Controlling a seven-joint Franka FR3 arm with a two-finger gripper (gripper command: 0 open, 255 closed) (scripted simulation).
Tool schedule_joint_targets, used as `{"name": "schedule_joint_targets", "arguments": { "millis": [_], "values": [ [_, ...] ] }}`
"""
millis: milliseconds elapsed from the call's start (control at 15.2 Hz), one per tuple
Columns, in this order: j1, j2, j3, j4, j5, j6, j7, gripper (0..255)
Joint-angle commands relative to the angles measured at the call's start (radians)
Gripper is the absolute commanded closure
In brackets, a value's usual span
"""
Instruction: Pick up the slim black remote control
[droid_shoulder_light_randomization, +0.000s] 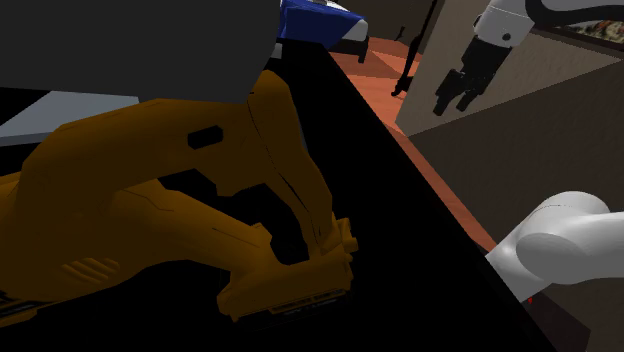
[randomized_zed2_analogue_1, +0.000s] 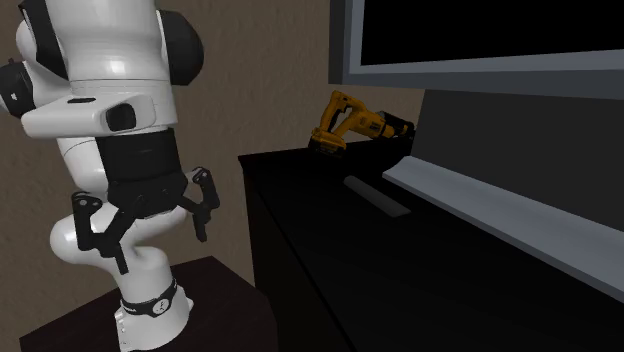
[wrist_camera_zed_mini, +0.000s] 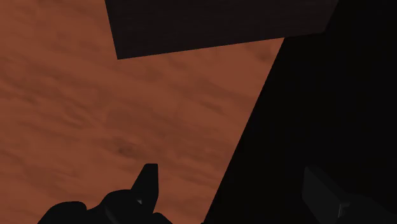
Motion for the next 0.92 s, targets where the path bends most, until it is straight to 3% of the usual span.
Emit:
{"name": "schedule_joint_targets", "arguments": {
  "millis": [0, 858],
  "values": [
    [0.000, 0.000, 0.000, 0.000, 0.000, 0.000, 0.000, 0],
    [0.053, 0.137, 0.296, 0.116, 0.217, 0.013, 0.441, 0]
  ]
}}
